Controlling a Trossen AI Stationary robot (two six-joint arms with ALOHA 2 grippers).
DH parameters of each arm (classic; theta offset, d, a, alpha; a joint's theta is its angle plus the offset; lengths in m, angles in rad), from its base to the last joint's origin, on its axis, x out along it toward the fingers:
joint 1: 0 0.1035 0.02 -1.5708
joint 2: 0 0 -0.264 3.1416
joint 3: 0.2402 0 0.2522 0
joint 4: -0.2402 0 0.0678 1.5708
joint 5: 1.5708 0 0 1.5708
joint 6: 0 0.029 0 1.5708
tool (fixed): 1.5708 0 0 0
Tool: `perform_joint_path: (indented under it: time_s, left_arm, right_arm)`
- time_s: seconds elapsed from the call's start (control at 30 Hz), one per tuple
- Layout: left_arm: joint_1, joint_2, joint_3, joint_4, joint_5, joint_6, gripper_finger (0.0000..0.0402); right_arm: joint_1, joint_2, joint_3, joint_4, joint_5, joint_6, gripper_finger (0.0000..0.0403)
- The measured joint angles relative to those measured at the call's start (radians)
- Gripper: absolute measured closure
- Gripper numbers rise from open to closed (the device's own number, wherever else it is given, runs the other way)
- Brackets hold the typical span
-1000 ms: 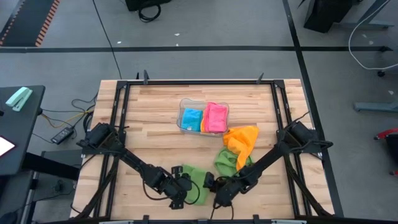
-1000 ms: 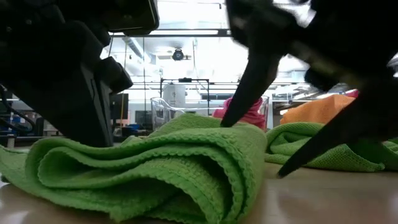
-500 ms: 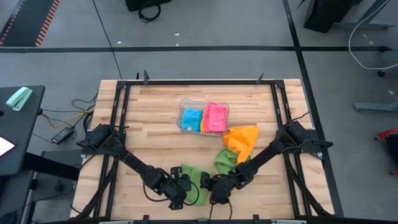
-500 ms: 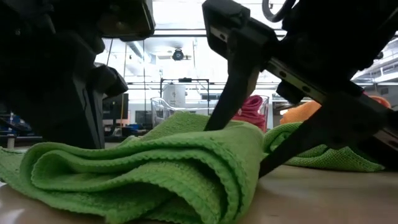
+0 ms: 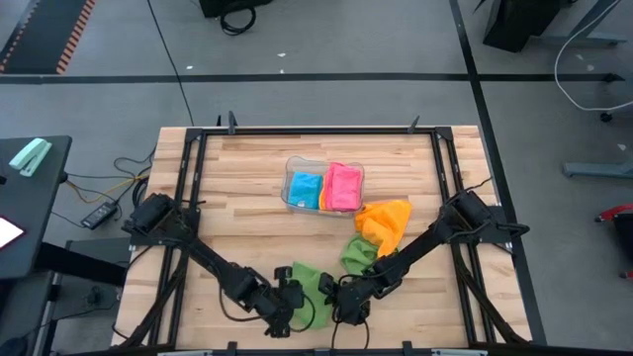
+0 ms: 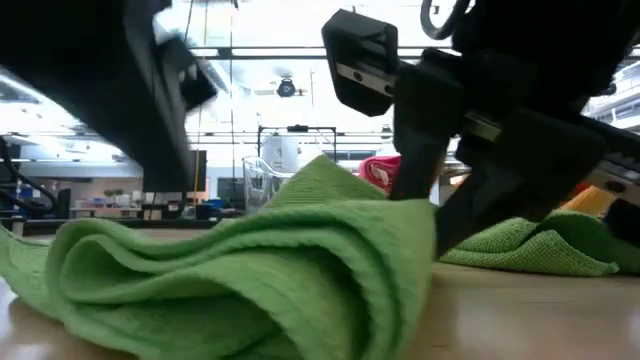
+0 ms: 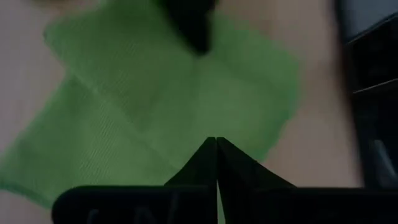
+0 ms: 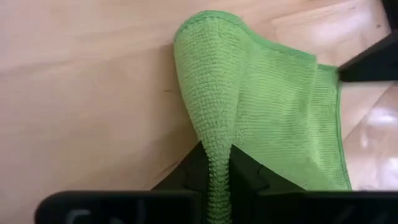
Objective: Fold microfiber towels
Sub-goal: Fold the top green microfiber cloth
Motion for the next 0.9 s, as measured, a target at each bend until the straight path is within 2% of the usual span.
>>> perform_joint_path:
  time_s: [0.2,0.37,0.53,0.77,0.9]
  left_arm:
    - [-0.027,-0.023,0.004,-0.016,-0.046,0.0,0.0387]
    - [-0.009,0.009,0.003,-0.009,-0.083,-0.027,0.037]
    - [0.011,0.043,0.004,0.048,-0.089,-0.01,0.0378]
    - [0.02,0.089,0.003,0.093,-0.089,-0.009,0.039]
    - [0.015,0.106,0.004,0.115,-0.091,-0.009,0.0383]
  right_arm:
    - [0.019,-0.048,0.044,-0.165,-0.012,0.078,0.036]
    - [0.019,-0.053,0.147,-0.403,-0.112,0.194,0.036]
    - [0.019,-0.052,0.243,-0.586,-0.184,0.293,0.0361]
    - [-0.044,-0.053,0.304,-0.639,-0.354,0.369,0.0361]
    - [-0.094,-0.051,0.295,-0.627,-0.373,0.369,0.0361]
